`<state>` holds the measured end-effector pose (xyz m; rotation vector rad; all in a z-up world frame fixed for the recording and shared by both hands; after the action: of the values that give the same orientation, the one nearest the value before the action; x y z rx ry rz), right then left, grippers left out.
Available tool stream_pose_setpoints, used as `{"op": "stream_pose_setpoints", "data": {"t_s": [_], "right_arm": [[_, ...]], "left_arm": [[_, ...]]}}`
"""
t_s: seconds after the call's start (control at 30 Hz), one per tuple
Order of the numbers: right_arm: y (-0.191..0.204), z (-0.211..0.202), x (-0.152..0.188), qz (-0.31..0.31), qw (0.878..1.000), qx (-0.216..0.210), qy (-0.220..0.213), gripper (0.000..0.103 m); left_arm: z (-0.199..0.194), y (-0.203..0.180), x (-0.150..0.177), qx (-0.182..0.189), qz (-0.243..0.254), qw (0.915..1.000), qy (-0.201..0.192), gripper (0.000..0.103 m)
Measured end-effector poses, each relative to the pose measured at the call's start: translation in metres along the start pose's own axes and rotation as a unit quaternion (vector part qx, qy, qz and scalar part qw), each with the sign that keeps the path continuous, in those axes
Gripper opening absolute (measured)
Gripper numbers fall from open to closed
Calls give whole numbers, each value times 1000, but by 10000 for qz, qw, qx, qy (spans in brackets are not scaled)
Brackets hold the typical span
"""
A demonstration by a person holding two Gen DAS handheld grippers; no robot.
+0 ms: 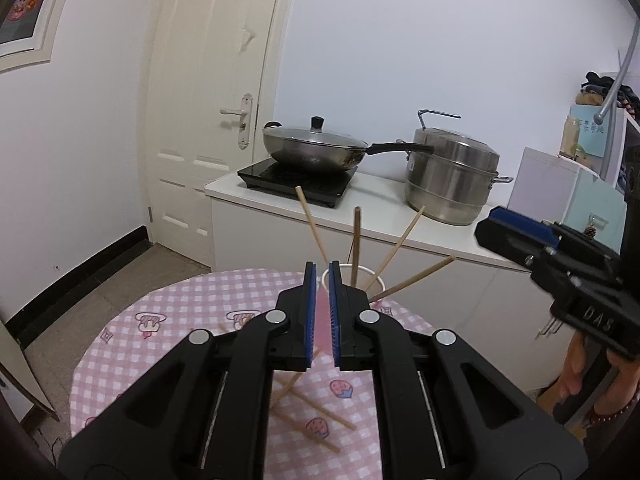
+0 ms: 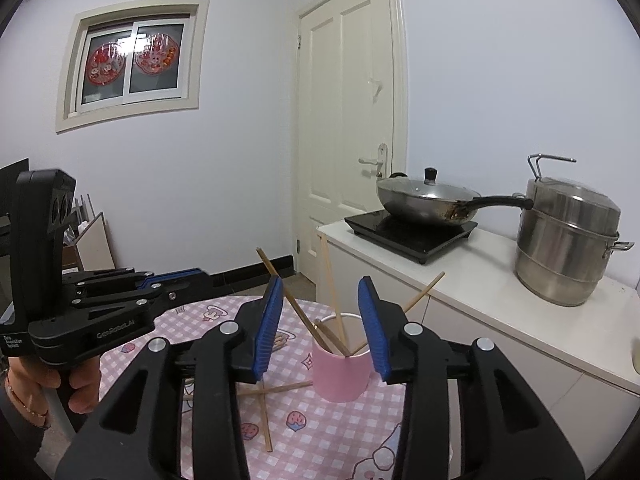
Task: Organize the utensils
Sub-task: 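Open the left tool over the pink cup to drop its chopstick, then lower both open tools toward the chopsticks lying on the table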
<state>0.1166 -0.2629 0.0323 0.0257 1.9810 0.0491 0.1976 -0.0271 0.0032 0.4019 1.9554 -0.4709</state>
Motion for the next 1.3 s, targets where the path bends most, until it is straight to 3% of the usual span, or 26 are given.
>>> {"op": "stream_pose_setpoints", "data": {"t_s": [0.07, 0.27, 0.6, 0.83, 1.3], "right_arm": [[3, -4, 0, -18, 10000, -7, -40, 37], [16, -12, 8, -182, 9998, 40, -68, 37], [21, 1, 55, 69, 9994, 23, 336, 38], [27, 25, 90, 278, 9962, -109, 821, 38], [16, 75, 138, 681, 9847, -198, 1595, 38]], "left_arm": [[-8, 5, 2, -18, -103, 9999, -109, 58], [-24, 13, 13, -140, 21, 9998, -168, 59], [-22, 37, 51, -379, 70, 9988, 299, 59], [-5, 58, 82, -323, -91, 9961, 821, 59], [64, 38, 114, -15, 197, 9869, 1603, 59]]}}
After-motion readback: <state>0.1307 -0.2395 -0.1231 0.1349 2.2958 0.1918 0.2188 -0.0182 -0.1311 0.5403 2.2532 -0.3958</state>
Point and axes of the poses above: each gripper's, at about its wrist camera, not at the fingertips, and z roughly the way its jaws point, y to its left, x to its underside, the point moved 1 cm from there along z, roughly the way its jaws point
